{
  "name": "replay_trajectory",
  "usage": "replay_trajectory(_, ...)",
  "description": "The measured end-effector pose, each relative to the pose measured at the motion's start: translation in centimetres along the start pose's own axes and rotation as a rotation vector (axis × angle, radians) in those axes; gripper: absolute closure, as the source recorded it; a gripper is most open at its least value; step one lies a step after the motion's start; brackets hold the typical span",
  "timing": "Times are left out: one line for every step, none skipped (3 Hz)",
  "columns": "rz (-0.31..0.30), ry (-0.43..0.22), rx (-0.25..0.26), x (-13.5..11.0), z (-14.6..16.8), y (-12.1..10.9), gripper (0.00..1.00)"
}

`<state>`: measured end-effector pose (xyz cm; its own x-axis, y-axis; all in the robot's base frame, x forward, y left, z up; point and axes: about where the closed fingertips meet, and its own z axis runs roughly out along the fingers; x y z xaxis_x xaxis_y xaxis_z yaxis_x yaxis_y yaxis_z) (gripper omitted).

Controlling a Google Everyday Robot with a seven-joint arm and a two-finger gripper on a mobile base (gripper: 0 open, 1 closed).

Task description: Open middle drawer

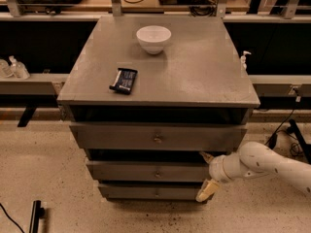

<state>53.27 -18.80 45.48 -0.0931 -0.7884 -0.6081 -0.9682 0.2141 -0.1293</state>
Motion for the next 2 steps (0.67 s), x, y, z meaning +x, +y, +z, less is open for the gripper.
replay_trajectory(-0.016,0.058,0.003,0.44,0.20,-0.24,0.00)
replay_trajectory(-0.025,0.097,-0.003,1.03,0.25,0.00,0.03)
